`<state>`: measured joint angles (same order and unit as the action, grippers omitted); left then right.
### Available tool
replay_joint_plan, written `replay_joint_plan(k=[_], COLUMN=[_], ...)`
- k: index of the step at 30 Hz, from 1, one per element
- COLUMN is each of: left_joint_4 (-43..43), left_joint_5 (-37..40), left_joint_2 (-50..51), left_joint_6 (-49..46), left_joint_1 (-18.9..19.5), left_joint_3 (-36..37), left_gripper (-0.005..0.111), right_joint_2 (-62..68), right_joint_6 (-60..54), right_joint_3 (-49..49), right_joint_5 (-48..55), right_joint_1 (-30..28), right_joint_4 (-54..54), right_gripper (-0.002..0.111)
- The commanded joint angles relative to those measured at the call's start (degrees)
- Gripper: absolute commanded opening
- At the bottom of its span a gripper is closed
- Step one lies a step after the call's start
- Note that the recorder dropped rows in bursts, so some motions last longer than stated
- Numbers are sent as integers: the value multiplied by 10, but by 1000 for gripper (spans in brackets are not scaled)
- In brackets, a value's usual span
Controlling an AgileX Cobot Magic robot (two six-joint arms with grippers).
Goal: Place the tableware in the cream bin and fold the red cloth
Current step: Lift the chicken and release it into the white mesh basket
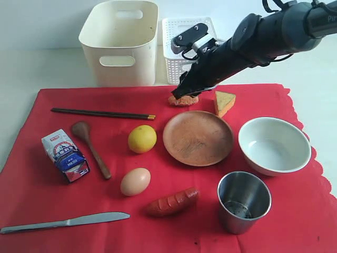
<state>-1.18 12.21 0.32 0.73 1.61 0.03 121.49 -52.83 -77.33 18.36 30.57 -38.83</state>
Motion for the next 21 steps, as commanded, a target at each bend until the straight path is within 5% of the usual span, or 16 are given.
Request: replay_joint_plan(k=[1, 17, 21], left_joint_4=[1, 1, 1], left_joint_5=[-1, -1, -1], left_joint_2=[-3, -3, -3], left_joint_6=[-1, -1, -1], left_joint_1=[1, 1, 1], left_joint_3=[0, 0, 0], left_gripper=[0, 0, 0], right_joint_2=[-5, 70, 73], right_joint_6=[4, -27, -41], right_joint_3=[3, -31, -31], right_joint_5=[-5, 13, 8], right_joint_1=[1, 1, 1], right_joint_4=[3, -2, -1], right_gripper=[69, 73, 64])
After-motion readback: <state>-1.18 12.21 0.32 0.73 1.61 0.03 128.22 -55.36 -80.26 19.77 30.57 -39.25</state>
